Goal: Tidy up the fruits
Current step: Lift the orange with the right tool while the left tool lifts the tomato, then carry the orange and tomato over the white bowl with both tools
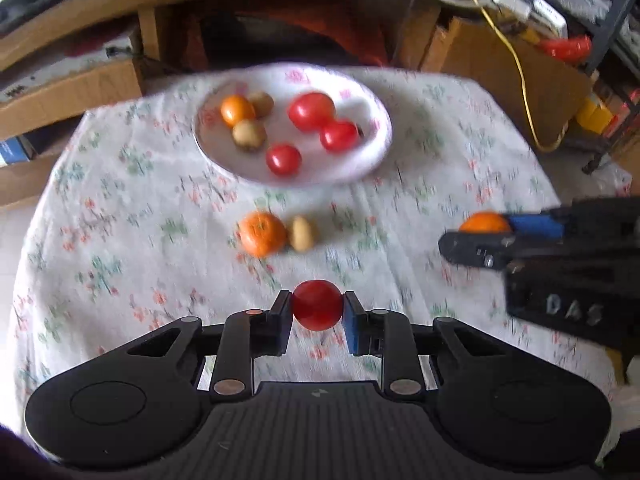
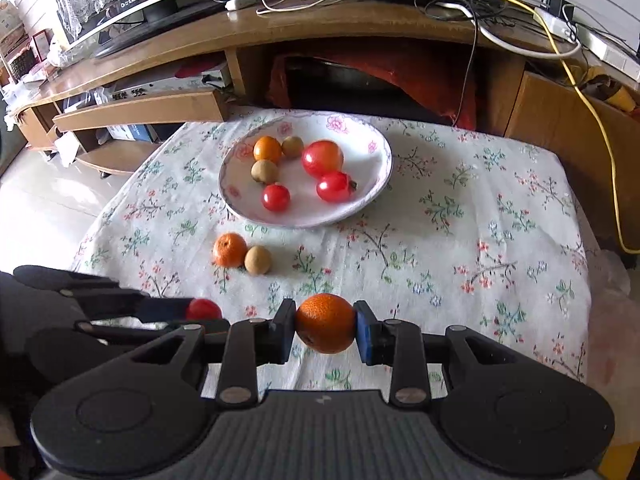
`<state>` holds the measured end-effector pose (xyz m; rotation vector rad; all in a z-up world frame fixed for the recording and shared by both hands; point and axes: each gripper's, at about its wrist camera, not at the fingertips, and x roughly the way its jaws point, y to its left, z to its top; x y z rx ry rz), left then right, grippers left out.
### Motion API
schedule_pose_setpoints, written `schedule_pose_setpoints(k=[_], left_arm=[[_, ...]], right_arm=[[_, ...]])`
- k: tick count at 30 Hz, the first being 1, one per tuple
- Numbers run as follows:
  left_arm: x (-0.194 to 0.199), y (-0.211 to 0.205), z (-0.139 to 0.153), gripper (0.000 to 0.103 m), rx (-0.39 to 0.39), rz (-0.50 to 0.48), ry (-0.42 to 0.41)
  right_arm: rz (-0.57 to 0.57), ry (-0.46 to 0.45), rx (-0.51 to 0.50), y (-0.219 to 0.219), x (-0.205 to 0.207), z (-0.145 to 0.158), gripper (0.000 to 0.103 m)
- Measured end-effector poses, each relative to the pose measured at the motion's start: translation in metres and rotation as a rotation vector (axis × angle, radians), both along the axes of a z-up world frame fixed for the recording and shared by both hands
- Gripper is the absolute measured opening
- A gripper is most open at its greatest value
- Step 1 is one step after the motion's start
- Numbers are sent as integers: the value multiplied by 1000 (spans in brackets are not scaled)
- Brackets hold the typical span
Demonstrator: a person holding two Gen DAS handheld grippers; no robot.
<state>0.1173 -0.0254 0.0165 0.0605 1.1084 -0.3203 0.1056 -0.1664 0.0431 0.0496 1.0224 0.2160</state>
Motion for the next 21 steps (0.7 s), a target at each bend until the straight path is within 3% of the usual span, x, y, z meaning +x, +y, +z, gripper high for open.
schedule_pose_setpoints(k=[8,21], left_arm=[[41,3,13,34,-23,56,-49],[85,-2,-9,34,20,79,-40]], right_arm=[[4,-24,-8,5,33,2,23],[-10,-28,7,7,90,-23,23]])
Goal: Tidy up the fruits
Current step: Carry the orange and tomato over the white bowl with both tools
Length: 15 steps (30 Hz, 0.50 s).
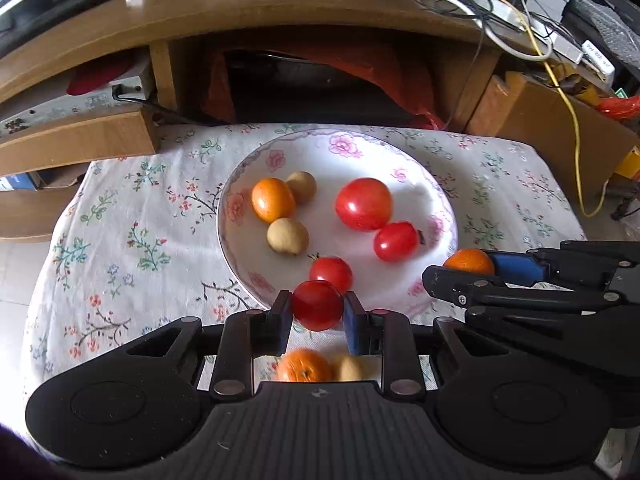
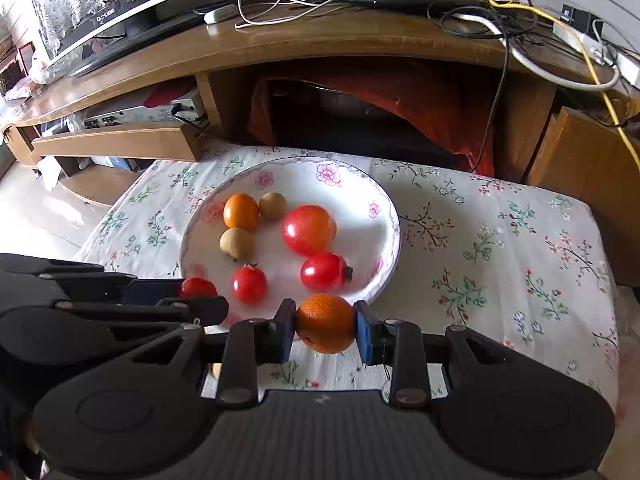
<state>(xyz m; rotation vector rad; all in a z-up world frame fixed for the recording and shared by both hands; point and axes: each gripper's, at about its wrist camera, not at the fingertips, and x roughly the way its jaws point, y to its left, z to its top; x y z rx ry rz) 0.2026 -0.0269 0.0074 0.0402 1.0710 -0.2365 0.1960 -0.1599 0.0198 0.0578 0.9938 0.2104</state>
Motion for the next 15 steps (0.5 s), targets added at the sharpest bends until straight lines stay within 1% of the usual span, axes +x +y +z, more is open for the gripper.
schedule_pose_setpoints(k=[5,15], left_arm=[[6,-1,-4,32,38,10,-17],[13,-2,-10,32,43,14,-22]], right_arm=[[0,1,14,3,11,-9,23],[-12,-11,50,-1,24,-23,23]])
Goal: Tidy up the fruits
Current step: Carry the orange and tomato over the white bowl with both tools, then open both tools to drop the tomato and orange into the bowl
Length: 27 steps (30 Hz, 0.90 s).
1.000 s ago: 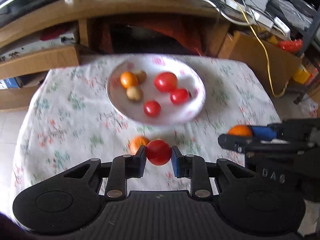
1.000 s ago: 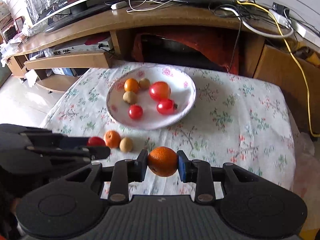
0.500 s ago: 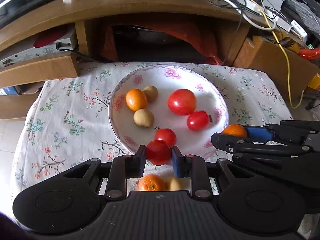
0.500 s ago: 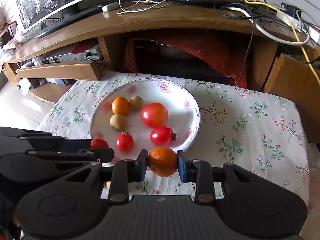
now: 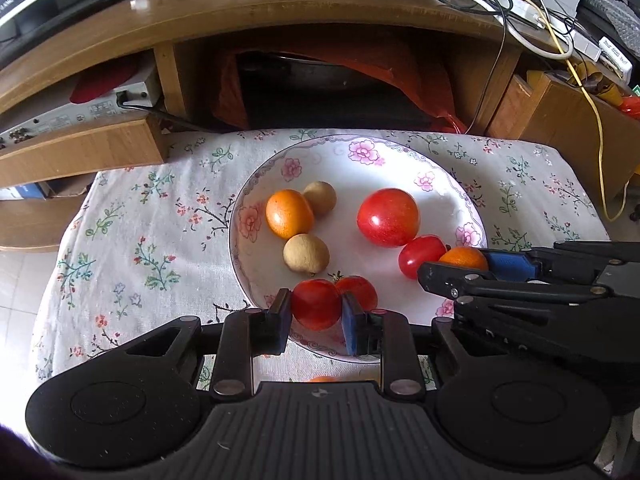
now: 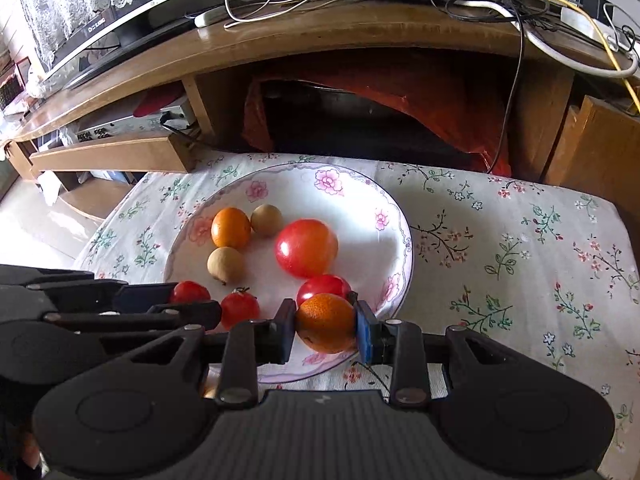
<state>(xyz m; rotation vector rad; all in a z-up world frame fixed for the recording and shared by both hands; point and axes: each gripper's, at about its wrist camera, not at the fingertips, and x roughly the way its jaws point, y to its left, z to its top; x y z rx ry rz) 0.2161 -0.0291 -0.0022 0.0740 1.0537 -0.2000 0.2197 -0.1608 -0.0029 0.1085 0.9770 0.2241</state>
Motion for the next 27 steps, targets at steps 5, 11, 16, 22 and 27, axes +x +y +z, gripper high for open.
schedule_pose_setpoints(k=[5,11,16,22,27], left_arm=[[0,0,-1,33,-2,-4,-1],[0,1,-2,33,-7,-4,-3],[0,1,-2,34,-7,-4,-4],[1,0,-2,36,0,-2,-11],[1,0,-2,37,-1,-1,-12]], right_arm=[[-4,-11,4,-1,2,-3,23],[-6,-19,3,-1,2,-3,23],[-10,-28,-3,0,2,-4,24],[-14,-33,8,-1,3,-6,24],[-11,-34,8,0,4,-8,24]])
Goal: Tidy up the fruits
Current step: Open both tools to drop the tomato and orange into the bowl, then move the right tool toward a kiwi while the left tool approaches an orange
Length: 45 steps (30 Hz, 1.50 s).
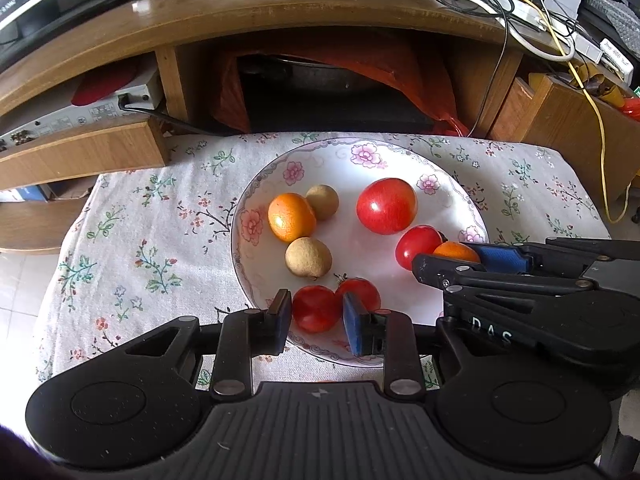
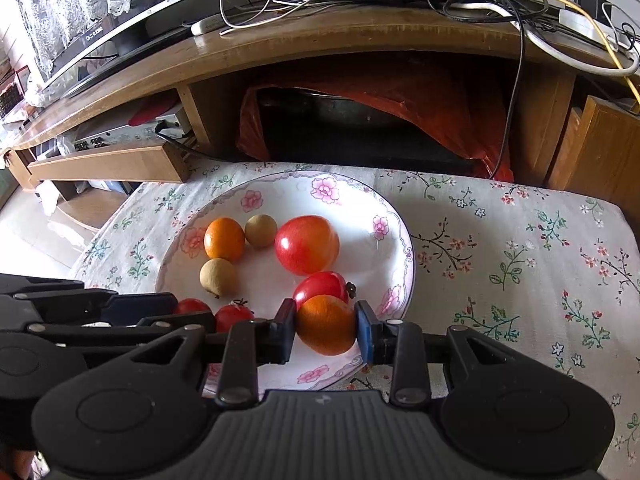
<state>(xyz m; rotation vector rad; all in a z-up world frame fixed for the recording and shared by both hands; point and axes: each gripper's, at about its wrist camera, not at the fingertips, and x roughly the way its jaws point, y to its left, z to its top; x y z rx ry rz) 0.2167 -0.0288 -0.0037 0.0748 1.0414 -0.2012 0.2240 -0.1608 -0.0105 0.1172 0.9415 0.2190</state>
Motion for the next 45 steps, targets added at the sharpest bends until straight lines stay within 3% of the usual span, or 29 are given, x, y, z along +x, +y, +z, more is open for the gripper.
schedule_pose_setpoints(k=[30,45], left_arm=[[-5,6,12,51,-31,22,-31],[-32,10,36,56,-50,-14,-75]], right_arm=[[-50,-62,25,-7,-6,17,24],[-54,-122,63,1,-35,53,28]])
